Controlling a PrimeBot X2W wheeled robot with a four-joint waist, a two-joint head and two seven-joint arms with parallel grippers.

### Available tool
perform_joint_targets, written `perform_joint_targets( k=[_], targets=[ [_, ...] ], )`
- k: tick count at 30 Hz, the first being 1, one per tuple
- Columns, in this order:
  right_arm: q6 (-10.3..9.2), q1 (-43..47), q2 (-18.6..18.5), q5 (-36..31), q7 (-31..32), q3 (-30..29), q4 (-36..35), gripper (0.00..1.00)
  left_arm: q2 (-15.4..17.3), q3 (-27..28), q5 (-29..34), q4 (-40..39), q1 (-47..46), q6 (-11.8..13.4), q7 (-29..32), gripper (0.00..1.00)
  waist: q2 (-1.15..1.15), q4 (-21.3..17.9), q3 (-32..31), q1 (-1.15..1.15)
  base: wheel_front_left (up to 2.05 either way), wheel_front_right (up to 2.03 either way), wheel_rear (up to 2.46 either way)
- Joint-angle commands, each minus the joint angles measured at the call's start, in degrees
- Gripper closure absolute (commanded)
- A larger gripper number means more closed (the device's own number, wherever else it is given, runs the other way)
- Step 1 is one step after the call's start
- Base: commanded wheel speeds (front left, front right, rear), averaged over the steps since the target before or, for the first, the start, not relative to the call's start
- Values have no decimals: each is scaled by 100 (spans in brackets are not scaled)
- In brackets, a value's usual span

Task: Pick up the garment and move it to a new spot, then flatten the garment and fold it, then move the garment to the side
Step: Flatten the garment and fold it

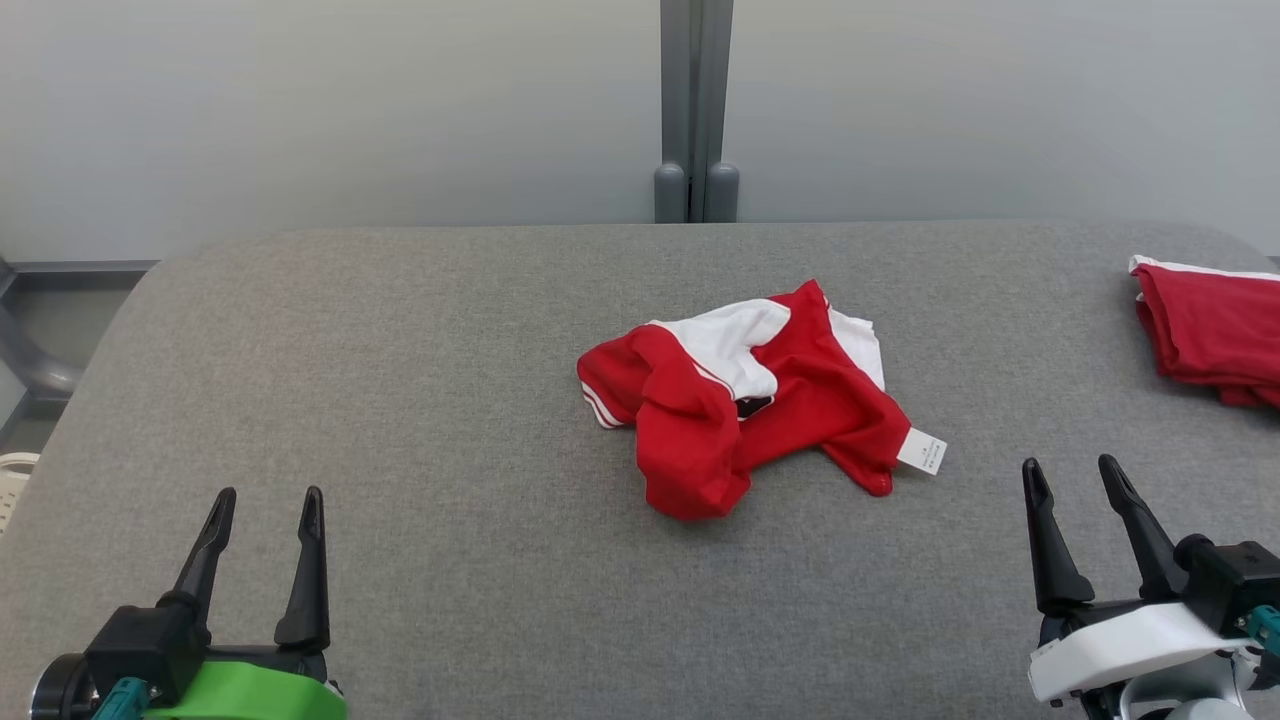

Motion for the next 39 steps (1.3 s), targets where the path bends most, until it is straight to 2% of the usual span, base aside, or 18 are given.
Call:
perform_joint_targets(
  k=[1, 39],
  targets=[
    [-9, 12, 4, 4, -3, -8, 12, 0, 30, -9, -29, -16, 100, 23, 15, 0, 0, 2, -2, 0, 0, 0, 0],
    [-9, 38, -4, 52, -48, 18, 108, 0, 159, -100, -80, -59, 115, 186, -4, 0, 0, 28, 17, 0, 0, 0, 0]
  ],
)
